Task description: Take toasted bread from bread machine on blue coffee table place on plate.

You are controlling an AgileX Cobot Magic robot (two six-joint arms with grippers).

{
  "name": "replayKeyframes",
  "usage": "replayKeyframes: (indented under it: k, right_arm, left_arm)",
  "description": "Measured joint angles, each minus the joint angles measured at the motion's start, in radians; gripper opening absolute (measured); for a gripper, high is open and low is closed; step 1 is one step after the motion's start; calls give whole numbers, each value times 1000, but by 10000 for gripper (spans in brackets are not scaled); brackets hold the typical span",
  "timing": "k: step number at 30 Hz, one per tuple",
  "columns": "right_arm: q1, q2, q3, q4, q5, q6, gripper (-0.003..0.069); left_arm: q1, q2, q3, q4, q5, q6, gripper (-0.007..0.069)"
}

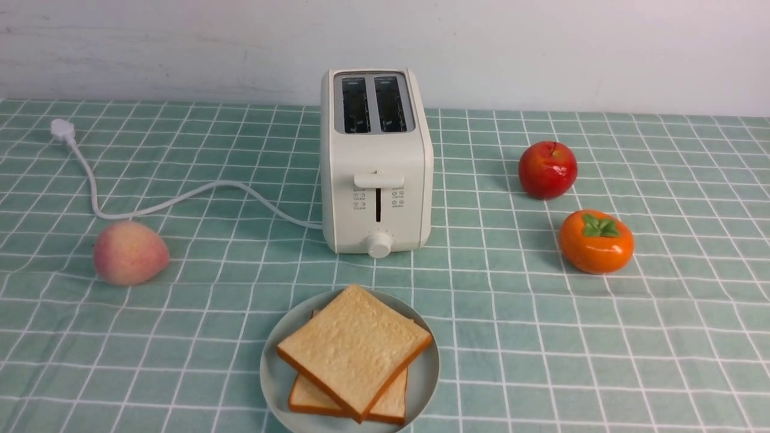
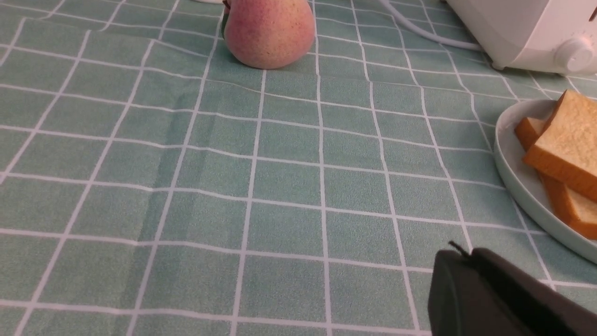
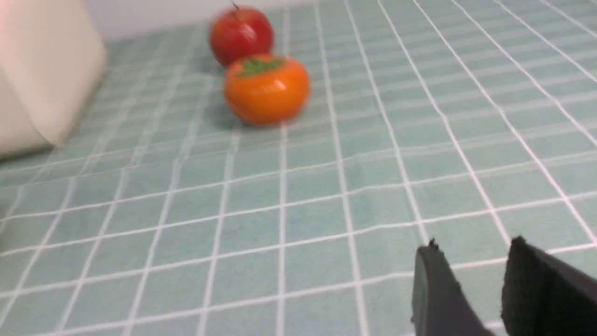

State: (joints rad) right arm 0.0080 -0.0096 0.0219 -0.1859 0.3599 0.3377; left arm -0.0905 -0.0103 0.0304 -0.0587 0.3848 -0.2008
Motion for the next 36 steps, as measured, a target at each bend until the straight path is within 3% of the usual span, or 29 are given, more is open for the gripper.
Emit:
replayKeyframes:
  k: [36]
  right_arm:
    - [-10,0,-3,-10,13,-21,239]
  left_arm:
    - [0,0,0,0,2,0,28]
